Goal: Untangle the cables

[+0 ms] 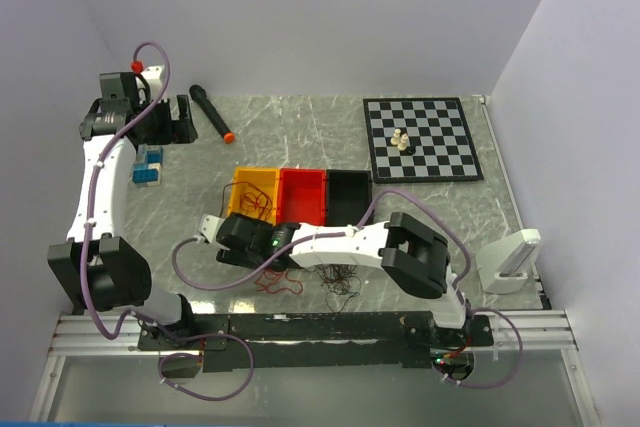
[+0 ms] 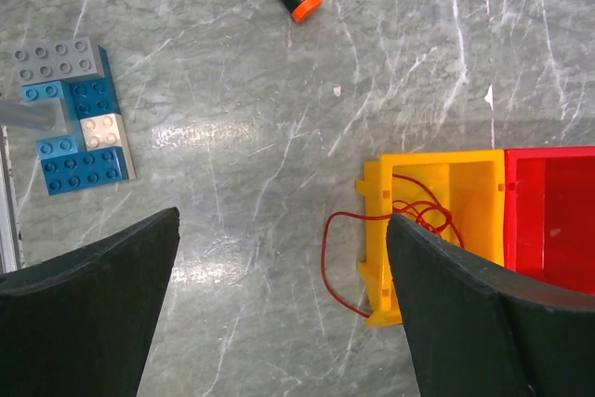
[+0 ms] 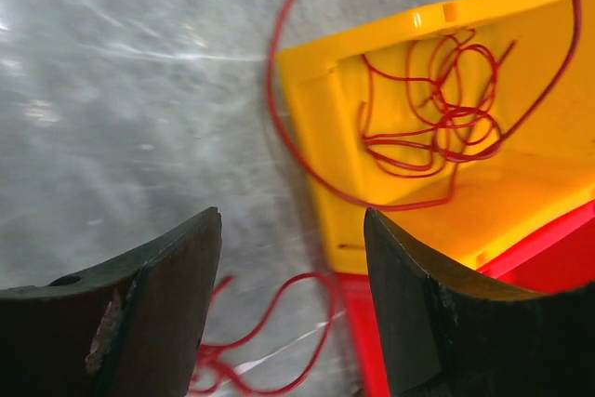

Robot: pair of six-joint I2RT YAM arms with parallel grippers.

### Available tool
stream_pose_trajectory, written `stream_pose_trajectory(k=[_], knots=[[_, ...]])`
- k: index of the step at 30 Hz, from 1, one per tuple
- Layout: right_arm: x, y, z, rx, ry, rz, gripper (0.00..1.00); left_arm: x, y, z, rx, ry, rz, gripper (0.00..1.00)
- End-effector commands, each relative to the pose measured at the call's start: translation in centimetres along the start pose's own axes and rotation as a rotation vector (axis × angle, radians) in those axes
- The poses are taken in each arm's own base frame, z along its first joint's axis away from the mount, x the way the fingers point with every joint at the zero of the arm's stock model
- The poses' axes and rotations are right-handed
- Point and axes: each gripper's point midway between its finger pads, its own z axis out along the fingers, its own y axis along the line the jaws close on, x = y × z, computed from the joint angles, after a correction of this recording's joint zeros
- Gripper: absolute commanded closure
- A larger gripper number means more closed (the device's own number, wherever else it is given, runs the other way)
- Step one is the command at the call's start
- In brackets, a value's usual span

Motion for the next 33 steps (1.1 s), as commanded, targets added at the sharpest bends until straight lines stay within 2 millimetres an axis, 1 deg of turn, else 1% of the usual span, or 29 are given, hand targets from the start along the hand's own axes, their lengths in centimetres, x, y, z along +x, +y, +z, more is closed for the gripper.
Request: stream_pose_trajectory(k=[1, 5, 8, 9, 12, 14, 16, 18, 22, 23, 24, 26, 28, 30, 33], knots=[[-1.4, -2.8, 0.9, 0.130, -0.016, -0.137, 0.31, -1.5, -0.3, -1.2, 0.031, -0.052, -0.006, 0.03], [-1.2, -2.8, 1.7, 0.137, -0.010, -0.178, 0.34, -1.5, 0.0, -1.0, 0.039, -0.052, -0.016, 0.03], [-1.1, -2.5, 2.2, 0.129, -0.010, -0.181, 0.39, -1.5, 0.1, -1.0, 0.043, -0.054, -0.020, 0.02], [-1.2, -2.1, 2.3, 0.115, -0.008, -0.175, 0.42, -1.4, 0.3, -0.9, 0.043, -0.052, -0.023, 0.02], [-1.4, -1.9, 2.6, 0.105, -0.018, -0.156, 0.51, -1.3, 0.4, -0.8, 0.043, -0.053, -0.027, 0.02], [-1.7, -1.7, 2.9, 0.098, -0.021, -0.143, 0.59, -1.1, 0.6, -0.7, 0.042, -0.050, -0.030, 0.02], [-1.9, -1.5, 3.0, 0.094, -0.024, -0.133, 0.71, -1.0, 0.8, -0.7, 0.035, -0.046, -0.031, 0.02], [-2.1, -1.6, 3.0, 0.096, -0.028, -0.127, 0.81, -1.2, 1.0, -0.9, 0.028, -0.053, -0.027, 0.02], [-1.8, -1.8, 2.9, 0.099, -0.027, -0.109, 0.90, -1.3, 1.1, -1.0, 0.023, -0.056, -0.026, 0.02], [-1.9, -1.9, 2.7, 0.094, -0.031, -0.097, 0.91, -1.3, 1.1, -1.0, 0.026, -0.055, -0.025, 0.02], [-1.8, -1.9, 2.5, 0.088, -0.028, -0.091, 0.87, -1.3, 1.1, -1.0, 0.025, -0.057, -0.025, 0.02], [-1.7, -1.8, 2.2, 0.066, -0.035, -0.079, 0.64, -1.3, 1.2, -1.1, 0.023, -0.056, -0.024, 0.02], [-1.4, -1.6, 2.0, 0.054, -0.038, -0.081, 0.48, -1.4, 1.3, -1.0, 0.018, -0.058, -0.024, 0.02], [-1.2, -1.5, 2.2, 0.058, -0.027, -0.098, 0.45, -1.5, 1.3, -1.0, 0.017, -0.059, -0.027, 0.02], [-0.7, -1.4, 2.9, 0.069, -0.012, -0.120, 0.44, -1.4, 1.4, -0.9, 0.020, -0.052, -0.033, 0.02]])
